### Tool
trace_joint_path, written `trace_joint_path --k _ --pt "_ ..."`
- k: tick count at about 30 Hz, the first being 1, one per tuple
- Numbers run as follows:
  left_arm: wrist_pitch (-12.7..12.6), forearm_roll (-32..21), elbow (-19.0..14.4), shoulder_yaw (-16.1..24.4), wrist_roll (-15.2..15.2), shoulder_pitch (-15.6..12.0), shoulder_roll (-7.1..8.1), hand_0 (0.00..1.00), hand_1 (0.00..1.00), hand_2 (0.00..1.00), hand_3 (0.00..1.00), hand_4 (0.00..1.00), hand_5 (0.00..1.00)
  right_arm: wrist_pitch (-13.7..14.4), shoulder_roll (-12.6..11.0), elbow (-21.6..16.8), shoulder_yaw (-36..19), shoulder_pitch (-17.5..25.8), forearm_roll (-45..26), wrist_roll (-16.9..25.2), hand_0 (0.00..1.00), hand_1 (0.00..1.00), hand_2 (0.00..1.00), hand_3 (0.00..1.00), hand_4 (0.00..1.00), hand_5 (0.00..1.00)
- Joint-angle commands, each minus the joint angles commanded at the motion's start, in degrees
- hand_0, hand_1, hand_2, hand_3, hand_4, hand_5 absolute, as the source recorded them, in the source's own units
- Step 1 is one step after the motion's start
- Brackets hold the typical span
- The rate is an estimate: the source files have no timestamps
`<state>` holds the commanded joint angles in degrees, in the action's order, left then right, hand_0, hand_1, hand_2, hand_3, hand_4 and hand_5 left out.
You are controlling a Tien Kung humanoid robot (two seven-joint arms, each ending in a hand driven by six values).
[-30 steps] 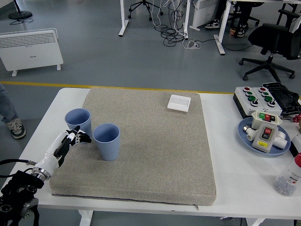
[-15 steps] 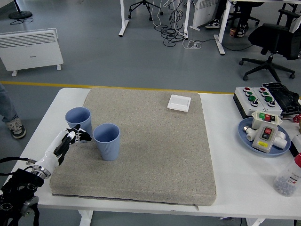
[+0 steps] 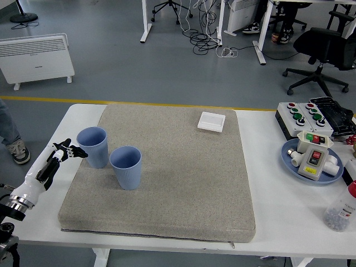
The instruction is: Push cup pick cup insert cup
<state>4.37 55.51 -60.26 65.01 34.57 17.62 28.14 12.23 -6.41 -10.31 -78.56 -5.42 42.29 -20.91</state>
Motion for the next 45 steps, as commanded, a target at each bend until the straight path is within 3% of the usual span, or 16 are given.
trace_joint_path --k 5,6,7,11,12,13,17,18,23,24,35,36,45 --pt "-0.90 3.83 -8.61 3.31 -1.38 -0.79 3.23 0.474 0.512 0.485 0.435 0.554 0.998 0.00 -0.15 0.00 0.06 0.17 -0.23 0.05 0.678 0.591 0.603 0.582 0.118 0.549" --pt "-0.84 5.54 -10.72 3.29 -3.28 -0.16 4.18 0.532 0.610 0.598 0.525 0.756 0.892 0.03 -0.15 0.00 0.07 0.23 -0.35 0.07 0.678 0.591 0.602 0.582 0.119 0.549" --pt "-0.82 6.47 -12.06 3.29 -4.36 0.06 4.53 0.532 0.610 0.598 0.525 0.756 0.892 0.04 -0.16 0.00 0.07 0.26 -0.39 0.07 0.678 0.591 0.602 0.582 0.119 0.549" --pt "0.65 13.99 -17.30 0.36 -13.42 4.13 7.57 0.532 0.610 0.598 0.525 0.756 0.892 0.09 -0.20 0.00 0.24 0.42 -0.50 -0.01 0.678 0.591 0.602 0.582 0.119 0.549" --pt "1.01 16.45 -18.27 -1.46 -16.03 5.95 8.47 0.805 0.826 0.910 0.805 0.883 0.827 0.09 -0.21 0.00 0.32 0.47 -0.55 -0.02 0.678 0.591 0.601 0.582 0.120 0.550" --pt "1.45 19.06 -18.90 -4.04 -19.37 8.44 9.40 0.805 0.826 0.910 0.805 0.883 0.827 0.11 -0.21 0.00 0.35 0.60 -0.57 -0.06 0.678 0.591 0.601 0.582 0.120 0.550" --pt "2.54 22.09 -18.12 -10.22 -25.50 14.52 9.78 0.805 0.826 0.910 0.805 0.883 0.827 0.17 -0.15 0.00 0.52 0.82 -0.72 -0.11 0.678 0.591 0.601 0.582 0.120 0.550" --pt "2.73 22.43 -17.92 -11.62 -26.53 15.90 9.77 0.938 0.926 0.998 0.933 0.948 0.794 0.18 -0.14 0.00 0.53 0.84 -0.72 -0.12 0.679 0.592 0.602 0.582 0.120 0.551" --pt "4.24 24.56 -16.70 -20.24 -30.00 23.18 9.76 0.938 0.926 0.998 0.933 0.948 0.794 0.24 -0.09 0.00 0.81 0.98 -0.93 -0.12 0.679 0.592 0.602 0.582 0.120 0.551" --pt "4.55 25.00 -16.25 -21.83 -30.62 24.51 9.65 0.973 0.970 0.998 0.998 0.992 0.731 0.25 -0.10 0.00 0.89 0.99 -1.01 -0.11 0.679 0.592 0.602 0.583 0.120 0.549" --pt "8.54 26.93 -12.74 -33.76 -35.94 32.81 9.11 0.977 0.971 0.998 0.998 0.998 0.695 0.22 -0.32 0.00 1.39 0.33 -1.31 -0.12 0.679 0.592 0.602 0.583 0.120 0.550" --pt "8.86 27.21 -12.34 -35.45 -36.32 34.01 9.06 0.984 0.973 0.998 0.998 0.998 0.624 0.20 -0.35 0.00 1.51 0.20 -1.34 -0.13 0.679 0.592 0.602 0.583 0.121 0.549" --pt "9.20 28.13 -8.98 -41.23 -35.92 38.01 8.19 0.983 0.974 0.998 0.998 0.998 0.589 0.15 -0.41 0.00 1.97 -0.08 -1.65 -0.15 0.679 0.592 0.603 0.583 0.120 0.549"
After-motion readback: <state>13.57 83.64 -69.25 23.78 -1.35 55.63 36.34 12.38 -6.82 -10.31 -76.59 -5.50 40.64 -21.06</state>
